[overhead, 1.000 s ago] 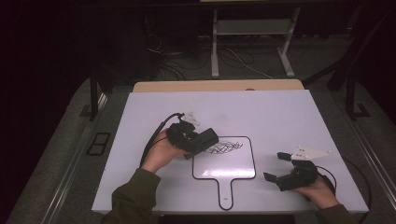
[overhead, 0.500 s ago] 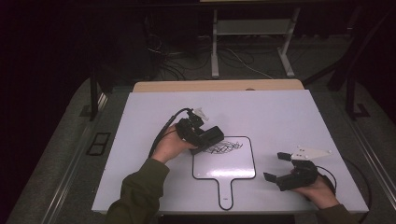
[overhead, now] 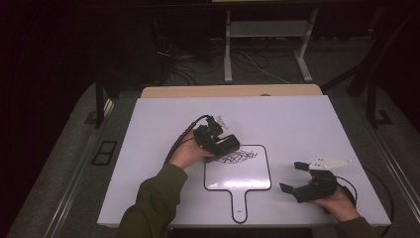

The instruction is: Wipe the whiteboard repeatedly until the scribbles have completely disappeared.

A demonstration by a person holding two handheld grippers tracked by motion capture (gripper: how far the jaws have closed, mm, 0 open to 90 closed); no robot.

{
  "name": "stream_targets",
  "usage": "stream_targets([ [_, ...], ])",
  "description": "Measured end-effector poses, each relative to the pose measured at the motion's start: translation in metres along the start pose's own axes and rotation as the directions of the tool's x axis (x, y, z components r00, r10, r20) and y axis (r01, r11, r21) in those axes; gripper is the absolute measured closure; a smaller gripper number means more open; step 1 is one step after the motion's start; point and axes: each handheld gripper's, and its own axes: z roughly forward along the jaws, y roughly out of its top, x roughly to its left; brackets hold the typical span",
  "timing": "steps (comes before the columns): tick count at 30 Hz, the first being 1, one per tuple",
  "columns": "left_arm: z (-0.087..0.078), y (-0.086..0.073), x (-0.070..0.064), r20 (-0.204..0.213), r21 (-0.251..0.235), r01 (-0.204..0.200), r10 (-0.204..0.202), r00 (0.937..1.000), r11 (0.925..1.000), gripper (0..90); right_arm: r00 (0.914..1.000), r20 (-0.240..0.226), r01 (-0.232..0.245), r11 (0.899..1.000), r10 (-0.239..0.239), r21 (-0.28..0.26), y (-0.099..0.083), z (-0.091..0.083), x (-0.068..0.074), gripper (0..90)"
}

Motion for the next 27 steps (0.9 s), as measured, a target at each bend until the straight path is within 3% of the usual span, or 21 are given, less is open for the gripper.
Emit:
stream_targets([
  [15, 0.017, 0.001, -0.003, -0.007, 0.019, -0.036, 0.036, 0.9993, 0.9992, 39.2, 1.0000, 0.001, 0.000, 1.000, 0.000, -0.001, 0.000, -0.001, 0.000, 0.0],
  [27, 0.018, 0.000, -0.006, -0.005, 0.004, -0.047, 0.047, 0.9989, 0.9989, 39.2, 1.0000, 0.002, 0.002, 1.000, -0.002, 0.002, 0.000, 0.000, 0.000, 0.0],
])
